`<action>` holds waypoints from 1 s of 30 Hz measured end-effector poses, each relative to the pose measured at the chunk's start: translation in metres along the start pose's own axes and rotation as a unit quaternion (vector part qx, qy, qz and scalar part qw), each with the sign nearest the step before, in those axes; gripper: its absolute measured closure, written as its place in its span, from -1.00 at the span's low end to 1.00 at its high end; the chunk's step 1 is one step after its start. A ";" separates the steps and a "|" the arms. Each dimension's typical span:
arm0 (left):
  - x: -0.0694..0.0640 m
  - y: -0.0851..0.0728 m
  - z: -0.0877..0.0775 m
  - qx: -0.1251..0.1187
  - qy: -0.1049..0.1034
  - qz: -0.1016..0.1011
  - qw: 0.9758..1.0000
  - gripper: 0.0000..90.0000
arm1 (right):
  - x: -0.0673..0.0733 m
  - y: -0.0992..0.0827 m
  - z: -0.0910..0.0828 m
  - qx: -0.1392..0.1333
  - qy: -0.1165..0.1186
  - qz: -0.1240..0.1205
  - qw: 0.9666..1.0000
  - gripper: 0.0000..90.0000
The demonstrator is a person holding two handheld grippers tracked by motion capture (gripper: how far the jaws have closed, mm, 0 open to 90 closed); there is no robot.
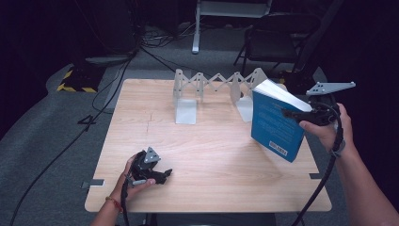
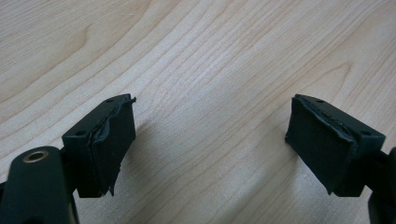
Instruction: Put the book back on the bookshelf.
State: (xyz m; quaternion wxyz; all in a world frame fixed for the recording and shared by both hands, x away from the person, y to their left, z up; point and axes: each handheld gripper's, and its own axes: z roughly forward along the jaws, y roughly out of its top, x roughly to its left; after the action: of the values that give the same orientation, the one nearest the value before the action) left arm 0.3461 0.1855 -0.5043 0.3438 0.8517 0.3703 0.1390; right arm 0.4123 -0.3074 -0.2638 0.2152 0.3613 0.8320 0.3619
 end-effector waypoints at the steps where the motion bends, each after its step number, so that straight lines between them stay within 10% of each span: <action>1: 0.000 0.000 0.000 0.000 0.000 0.000 1.000 -0.65 | -0.003 0.003 0.001 0.001 -0.005 0.004 1.000 0.35; 30: 0.001 0.003 0.003 0.004 0.003 0.001 1.000 -0.71 | -0.029 0.050 0.029 -0.041 -0.048 0.037 0.997 0.35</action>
State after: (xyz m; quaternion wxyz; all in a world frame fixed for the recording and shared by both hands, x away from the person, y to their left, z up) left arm 0.3498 0.1837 -0.5043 0.3395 0.8531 0.3706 0.1402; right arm 0.4712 -0.2921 -0.2418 0.2554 0.4000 0.7913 0.3856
